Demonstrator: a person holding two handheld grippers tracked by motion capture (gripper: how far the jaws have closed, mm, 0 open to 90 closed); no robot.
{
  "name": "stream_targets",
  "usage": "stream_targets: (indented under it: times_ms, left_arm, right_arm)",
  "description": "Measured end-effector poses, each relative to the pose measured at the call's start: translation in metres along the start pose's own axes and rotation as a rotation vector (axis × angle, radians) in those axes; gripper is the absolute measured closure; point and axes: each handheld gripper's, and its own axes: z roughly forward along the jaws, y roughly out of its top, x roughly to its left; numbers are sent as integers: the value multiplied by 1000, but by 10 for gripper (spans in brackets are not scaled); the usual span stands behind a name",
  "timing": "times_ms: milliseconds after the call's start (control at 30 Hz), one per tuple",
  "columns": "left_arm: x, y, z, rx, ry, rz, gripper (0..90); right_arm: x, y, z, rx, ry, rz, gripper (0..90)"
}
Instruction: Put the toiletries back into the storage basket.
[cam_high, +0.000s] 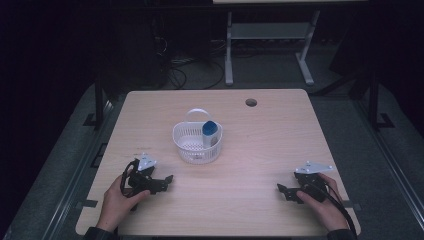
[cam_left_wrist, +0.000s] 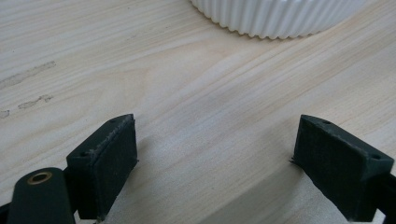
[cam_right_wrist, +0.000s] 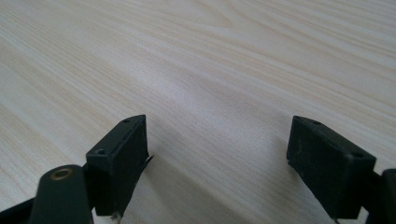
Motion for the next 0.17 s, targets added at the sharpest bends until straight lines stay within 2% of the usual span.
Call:
stream_targets:
  times_ms: [167]
  left_arm:
    - [0, 0, 0, 0, 0, 0, 126]
  right_arm:
    - [1, -1, 0, -1, -7, -10, 196]
